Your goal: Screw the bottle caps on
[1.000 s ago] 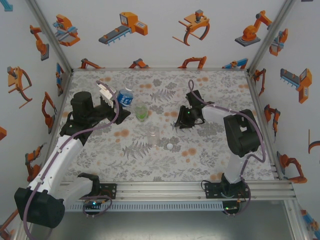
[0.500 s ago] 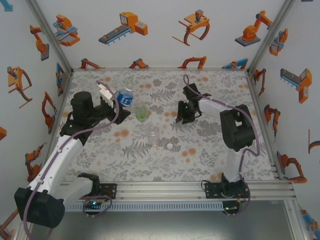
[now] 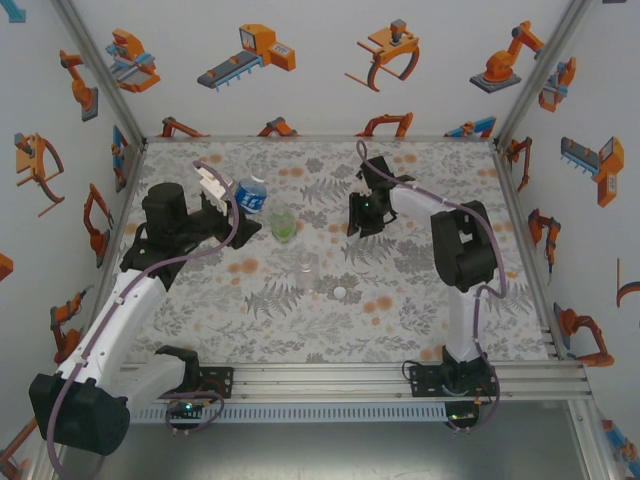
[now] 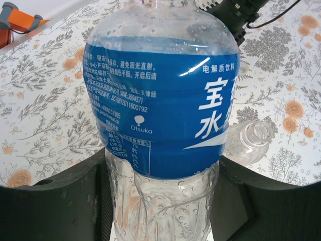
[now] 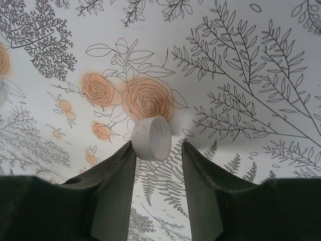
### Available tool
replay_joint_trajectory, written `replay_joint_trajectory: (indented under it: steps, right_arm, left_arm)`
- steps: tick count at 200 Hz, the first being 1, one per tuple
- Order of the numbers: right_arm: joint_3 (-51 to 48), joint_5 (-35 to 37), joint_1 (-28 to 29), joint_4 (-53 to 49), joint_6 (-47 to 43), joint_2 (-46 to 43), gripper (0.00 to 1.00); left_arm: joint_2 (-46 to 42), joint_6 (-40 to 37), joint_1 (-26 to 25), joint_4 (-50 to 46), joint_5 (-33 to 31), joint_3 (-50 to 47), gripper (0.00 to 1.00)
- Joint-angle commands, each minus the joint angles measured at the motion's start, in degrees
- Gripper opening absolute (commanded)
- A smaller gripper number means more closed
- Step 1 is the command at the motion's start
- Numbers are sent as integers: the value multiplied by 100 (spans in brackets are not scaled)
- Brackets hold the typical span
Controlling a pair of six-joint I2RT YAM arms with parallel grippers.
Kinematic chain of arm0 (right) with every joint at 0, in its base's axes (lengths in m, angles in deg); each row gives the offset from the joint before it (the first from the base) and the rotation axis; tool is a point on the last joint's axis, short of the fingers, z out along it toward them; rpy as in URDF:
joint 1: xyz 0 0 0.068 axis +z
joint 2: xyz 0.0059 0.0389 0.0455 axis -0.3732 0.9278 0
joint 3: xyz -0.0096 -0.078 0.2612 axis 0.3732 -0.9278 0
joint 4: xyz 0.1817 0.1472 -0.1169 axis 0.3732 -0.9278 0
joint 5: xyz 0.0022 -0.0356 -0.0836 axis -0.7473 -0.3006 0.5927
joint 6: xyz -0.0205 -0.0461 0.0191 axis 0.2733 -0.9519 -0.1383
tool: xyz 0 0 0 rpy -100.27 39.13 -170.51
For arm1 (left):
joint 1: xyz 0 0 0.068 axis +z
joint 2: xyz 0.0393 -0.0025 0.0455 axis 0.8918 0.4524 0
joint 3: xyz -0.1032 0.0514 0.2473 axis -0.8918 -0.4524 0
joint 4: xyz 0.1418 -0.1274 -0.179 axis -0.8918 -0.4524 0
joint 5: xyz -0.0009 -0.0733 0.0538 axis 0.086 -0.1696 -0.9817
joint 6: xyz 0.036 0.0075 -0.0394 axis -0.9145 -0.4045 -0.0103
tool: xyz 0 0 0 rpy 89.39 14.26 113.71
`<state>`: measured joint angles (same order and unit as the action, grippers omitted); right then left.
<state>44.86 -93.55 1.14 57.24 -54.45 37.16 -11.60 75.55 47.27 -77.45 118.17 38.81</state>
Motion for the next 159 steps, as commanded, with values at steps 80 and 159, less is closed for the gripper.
replay_joint_trajectory:
  steps: [80, 159]
  right_arm:
    - [244, 16, -24, -279, -191, 276, 25]
    - [-1801, -2487, -299, 3034, 2234, -343, 24]
  left_arm:
    - [38, -114, -34, -68, 29, 111, 5]
    - [3, -108, -34, -68, 37, 111, 5]
